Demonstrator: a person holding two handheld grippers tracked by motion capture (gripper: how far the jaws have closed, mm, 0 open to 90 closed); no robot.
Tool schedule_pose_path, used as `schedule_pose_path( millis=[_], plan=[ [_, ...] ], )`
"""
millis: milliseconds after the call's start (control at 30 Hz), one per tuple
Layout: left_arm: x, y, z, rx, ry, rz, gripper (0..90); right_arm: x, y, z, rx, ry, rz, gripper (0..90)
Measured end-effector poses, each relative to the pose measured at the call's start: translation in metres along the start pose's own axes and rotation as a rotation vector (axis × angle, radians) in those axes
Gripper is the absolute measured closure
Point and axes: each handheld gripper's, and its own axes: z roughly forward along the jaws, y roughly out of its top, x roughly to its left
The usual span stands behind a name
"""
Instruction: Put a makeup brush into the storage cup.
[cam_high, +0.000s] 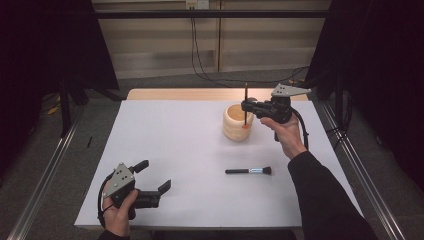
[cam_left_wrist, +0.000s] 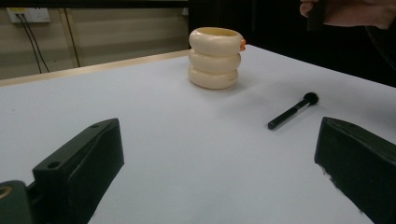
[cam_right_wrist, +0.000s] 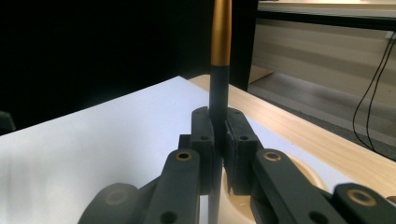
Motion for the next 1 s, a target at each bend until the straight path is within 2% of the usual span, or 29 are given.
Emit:
schedule_pose_path(
  millis=[167,300,467,900,1000],
  plan=[
    [0.0,0.0,0.0,-0.004,-0.003,0.003,0.8,-0.007,0.004,0.009,-0.007,-0.023,0.001,83.4],
    [0.0,0.0,0.001,-0.003,-0.008,0.004,0.9,-0.015,0.002,0.018,0.007,-0.059,0.01,83.4],
    [0.0,-0.001,0.001,0.0,-0.01,-0.001,0.8,-0.02,-0.002,0.023,0.019,-0.074,0.015,83.4],
    [0.001,-0.001,0.001,0.003,-0.019,0.0,0.9,-0.023,-0.013,0.031,0.04,-0.083,0.016,83.3],
    [0.001,-0.001,0.001,0.009,-0.019,0.011,0.9,-0.023,-0.017,0.033,0.05,-0.081,0.019,83.3]
  ],
)
